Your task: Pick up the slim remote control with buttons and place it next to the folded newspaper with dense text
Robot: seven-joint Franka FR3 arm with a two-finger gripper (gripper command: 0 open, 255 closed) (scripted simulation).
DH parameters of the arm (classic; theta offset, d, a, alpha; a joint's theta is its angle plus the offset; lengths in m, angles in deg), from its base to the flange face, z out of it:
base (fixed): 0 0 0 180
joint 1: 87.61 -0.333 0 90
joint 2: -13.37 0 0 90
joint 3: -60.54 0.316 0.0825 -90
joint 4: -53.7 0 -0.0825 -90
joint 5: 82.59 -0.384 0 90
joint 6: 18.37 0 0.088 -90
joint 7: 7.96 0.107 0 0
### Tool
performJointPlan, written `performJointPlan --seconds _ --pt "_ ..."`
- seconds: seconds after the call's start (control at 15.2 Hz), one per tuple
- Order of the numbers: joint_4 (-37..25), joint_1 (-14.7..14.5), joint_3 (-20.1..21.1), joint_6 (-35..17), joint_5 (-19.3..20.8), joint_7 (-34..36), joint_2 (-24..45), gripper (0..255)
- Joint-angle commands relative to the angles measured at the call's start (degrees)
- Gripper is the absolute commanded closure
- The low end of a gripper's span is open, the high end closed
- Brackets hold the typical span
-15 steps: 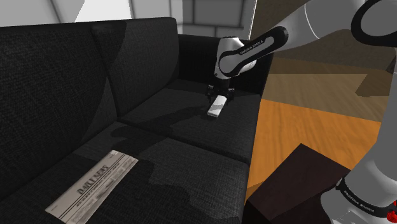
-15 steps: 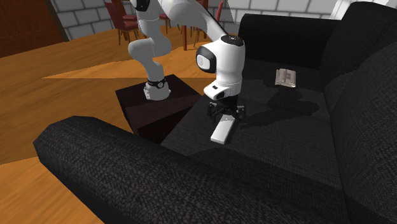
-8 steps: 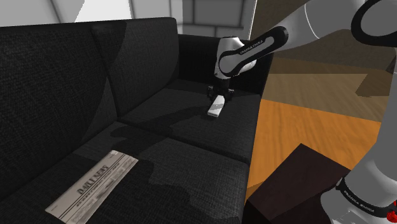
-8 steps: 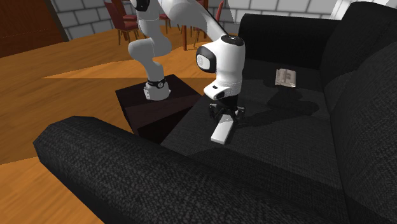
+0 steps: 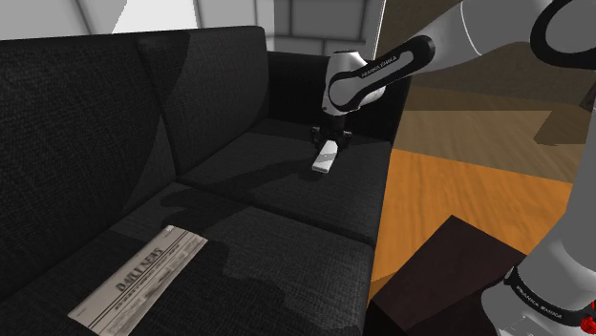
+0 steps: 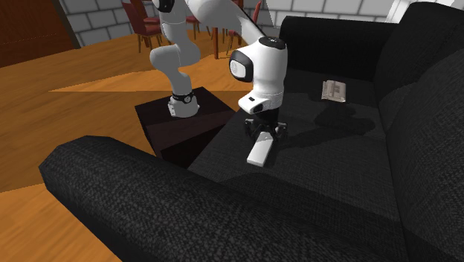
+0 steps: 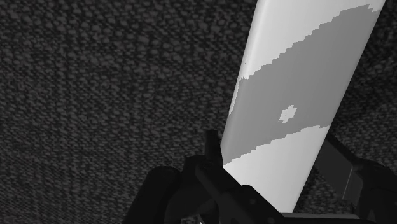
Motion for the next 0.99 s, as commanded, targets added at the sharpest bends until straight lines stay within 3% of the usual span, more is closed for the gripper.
performJointPlan --seconds 0.0,0.92 --pt "-0.37 0.06 0.07 1.2 -0.18 -0.11 -0.84 255" --pt "-5.73 0.29 0.4 10.69 -1.12 -0.62 -5.03 255"
